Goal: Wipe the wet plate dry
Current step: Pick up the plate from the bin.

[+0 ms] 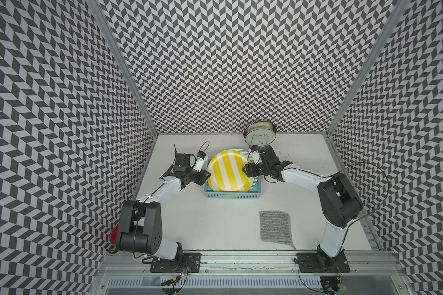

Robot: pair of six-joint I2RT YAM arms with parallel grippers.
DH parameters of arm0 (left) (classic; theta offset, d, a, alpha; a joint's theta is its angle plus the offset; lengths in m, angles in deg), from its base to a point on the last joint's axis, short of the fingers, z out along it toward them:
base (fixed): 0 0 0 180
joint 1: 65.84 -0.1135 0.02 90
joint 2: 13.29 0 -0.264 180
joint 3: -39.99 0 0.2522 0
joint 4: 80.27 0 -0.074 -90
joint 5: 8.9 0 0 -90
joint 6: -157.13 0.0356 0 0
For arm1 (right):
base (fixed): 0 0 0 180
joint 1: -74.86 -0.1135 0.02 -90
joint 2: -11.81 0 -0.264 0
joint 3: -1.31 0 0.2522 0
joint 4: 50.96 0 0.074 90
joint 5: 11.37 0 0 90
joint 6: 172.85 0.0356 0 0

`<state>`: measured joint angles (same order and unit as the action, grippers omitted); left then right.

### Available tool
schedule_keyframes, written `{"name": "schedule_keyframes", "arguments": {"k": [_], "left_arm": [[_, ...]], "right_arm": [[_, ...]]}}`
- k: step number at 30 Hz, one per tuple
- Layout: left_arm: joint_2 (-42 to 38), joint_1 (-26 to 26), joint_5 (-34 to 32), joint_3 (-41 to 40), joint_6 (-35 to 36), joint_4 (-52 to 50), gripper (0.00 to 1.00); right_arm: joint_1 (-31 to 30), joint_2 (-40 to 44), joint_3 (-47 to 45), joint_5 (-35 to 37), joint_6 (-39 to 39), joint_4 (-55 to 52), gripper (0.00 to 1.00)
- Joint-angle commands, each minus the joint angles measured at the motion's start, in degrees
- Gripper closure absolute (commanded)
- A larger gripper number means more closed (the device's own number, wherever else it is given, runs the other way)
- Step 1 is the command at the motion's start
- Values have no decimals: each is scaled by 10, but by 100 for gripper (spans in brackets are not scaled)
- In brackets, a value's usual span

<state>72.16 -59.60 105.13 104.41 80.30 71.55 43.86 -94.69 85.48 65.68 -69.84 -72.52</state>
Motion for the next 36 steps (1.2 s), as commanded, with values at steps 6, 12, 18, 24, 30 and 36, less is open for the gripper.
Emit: {"name": "schedule_keyframes", "arguments": {"k": [6,12,18,24,30,36], "left_arm": [[25,2,18,-3,-6,-12,64],[25,3,20,-4,-6,-12,64],[27,3,22,-3,-6,-11,64],[29,3,25,-3,-6,-11,64],[32,3,28,-3,-4,-13,64],[34,4,33,-1,-4,-15,64]], "right_arm": [[6,35,-49,-196,13,65,39],[17,46,-69,-284,35,122,47],[21,28,-66,-309,56,149,55],[22,-1,-62,-333,86,186,58],[21,-22,-54,-327,107,204,61],[22,-30,-42,-258,123,185,84]]}}
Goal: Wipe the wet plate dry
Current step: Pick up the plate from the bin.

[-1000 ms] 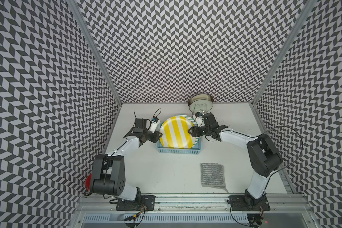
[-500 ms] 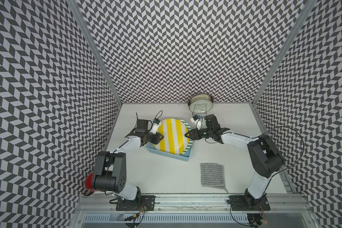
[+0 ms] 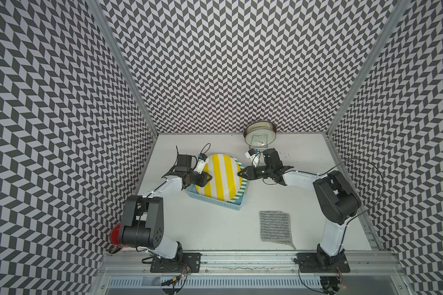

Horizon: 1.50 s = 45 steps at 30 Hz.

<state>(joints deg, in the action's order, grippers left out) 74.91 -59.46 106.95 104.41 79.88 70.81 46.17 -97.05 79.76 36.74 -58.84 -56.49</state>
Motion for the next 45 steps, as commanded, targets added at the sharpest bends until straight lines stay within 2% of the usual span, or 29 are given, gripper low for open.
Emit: {"name": "schedule_keyframes", "arguments": {"k": [1,3,9,11,13,17,22,26,35,42,45], "left_arm": [[5,2,15,-1,0,-9,64],[0,2,15,0,-1,-9,64],[-27,2,9,12,-2,-15,63],[-45,2,4,24,1,-21,59],[-60,1,2,38,9,-30,53],[-79,-11,-3,80,27,-62,31],[-81,-59,26,125,23,-96,11],[-78,-77,46,141,21,-119,11],[-69,-78,127,149,43,-156,12],[-62,-78,248,163,101,-219,16],[-61,-77,279,167,120,-241,18]], "right_arm": [[-1,-4,12,41,17,29,92],[0,1,8,60,25,34,100],[14,22,-1,60,29,42,100],[22,37,-2,58,27,38,100],[34,53,-2,47,28,35,100],[64,81,-7,21,47,37,100],[93,110,-23,-25,72,53,100],[105,133,-41,-54,91,75,100],[109,168,-69,-126,125,134,100],[109,185,-94,-166,149,199,100],[109,190,-100,-174,151,212,100]]}}
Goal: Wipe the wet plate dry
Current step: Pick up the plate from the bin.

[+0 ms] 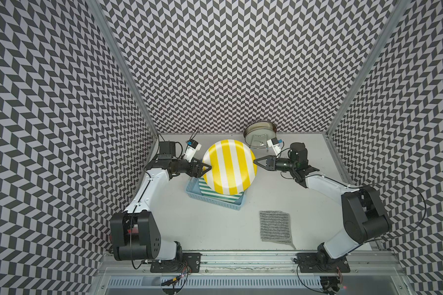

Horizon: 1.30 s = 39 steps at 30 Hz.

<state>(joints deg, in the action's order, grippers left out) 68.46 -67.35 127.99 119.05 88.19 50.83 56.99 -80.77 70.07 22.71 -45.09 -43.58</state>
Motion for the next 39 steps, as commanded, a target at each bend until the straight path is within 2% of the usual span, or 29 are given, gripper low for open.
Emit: {"name": "schedule_keyframes", "arguments": {"k": [1,6,14,16,18,19,21,24,25,27,29,32,37,39], "left_arm": [[4,2,76,21,41,-47,19],[2,3,116,29,65,-76,28],[2,6,154,44,78,-101,71],[2,6,154,46,78,-104,83],[3,6,152,49,76,-103,100],[3,6,150,50,72,-101,100],[2,5,148,51,61,-95,100],[-7,2,150,50,29,-69,100],[-11,1,153,49,20,-60,100],[-22,-1,161,49,2,-43,100],[-32,-1,167,48,-19,-24,100],[-39,-2,181,45,-51,9,100],[-41,-3,207,40,-106,59,100],[-42,-4,206,37,-113,72,100]], "right_arm": [[0,28,-5,-35,13,84,100],[0,32,-11,-41,10,96,100],[-1,38,-18,-37,-1,104,100],[-1,38,-16,-25,-9,90,100],[-1,39,-12,-12,-21,69,100],[-1,39,-10,-3,-27,56,99],[-1,44,-4,28,-43,13,84],[-1,66,-1,108,-78,-68,50],[-2,76,-3,136,-88,-100,45],[-8,112,-10,262,-103,-193,36],[-26,135,-14,391,-107,-274,35],[-79,169,-30,527,-87,-363,34],[-209,226,-81,698,5,-486,35],[-250,256,-116,711,46,-510,35]]}}
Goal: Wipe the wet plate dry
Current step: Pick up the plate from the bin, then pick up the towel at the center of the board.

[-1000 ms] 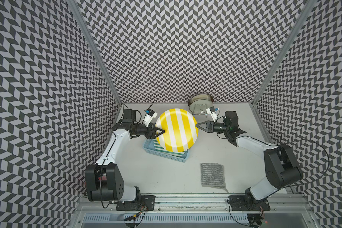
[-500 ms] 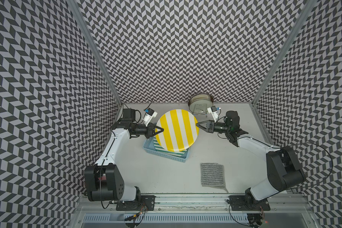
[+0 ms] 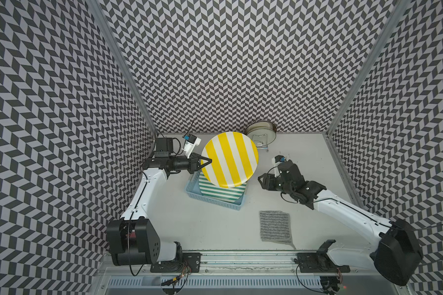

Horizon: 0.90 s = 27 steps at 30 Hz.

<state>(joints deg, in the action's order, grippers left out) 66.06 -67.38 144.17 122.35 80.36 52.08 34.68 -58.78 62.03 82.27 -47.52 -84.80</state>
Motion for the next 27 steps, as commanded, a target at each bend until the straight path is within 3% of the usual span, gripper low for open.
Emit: {"name": "schedule_keyframes", "arguments": {"k": [1,10,20,23,26,27], "left_arm": [[-18,-4,39,3,-35,62,100],[-12,-4,27,6,-24,56,100],[-15,-4,22,7,-26,58,100],[-15,-4,21,8,-27,58,100],[-16,-4,20,6,-32,64,100],[-16,-4,19,4,-34,66,100]], "right_arm": [[-39,46,-52,111,90,-104,35],[-125,61,-141,89,173,-125,35],[-147,-62,-151,67,156,-70,37],[-148,-94,-150,63,148,-56,47],[-148,-103,-148,76,148,-50,69],[-148,-99,-145,86,151,-54,82]]}}
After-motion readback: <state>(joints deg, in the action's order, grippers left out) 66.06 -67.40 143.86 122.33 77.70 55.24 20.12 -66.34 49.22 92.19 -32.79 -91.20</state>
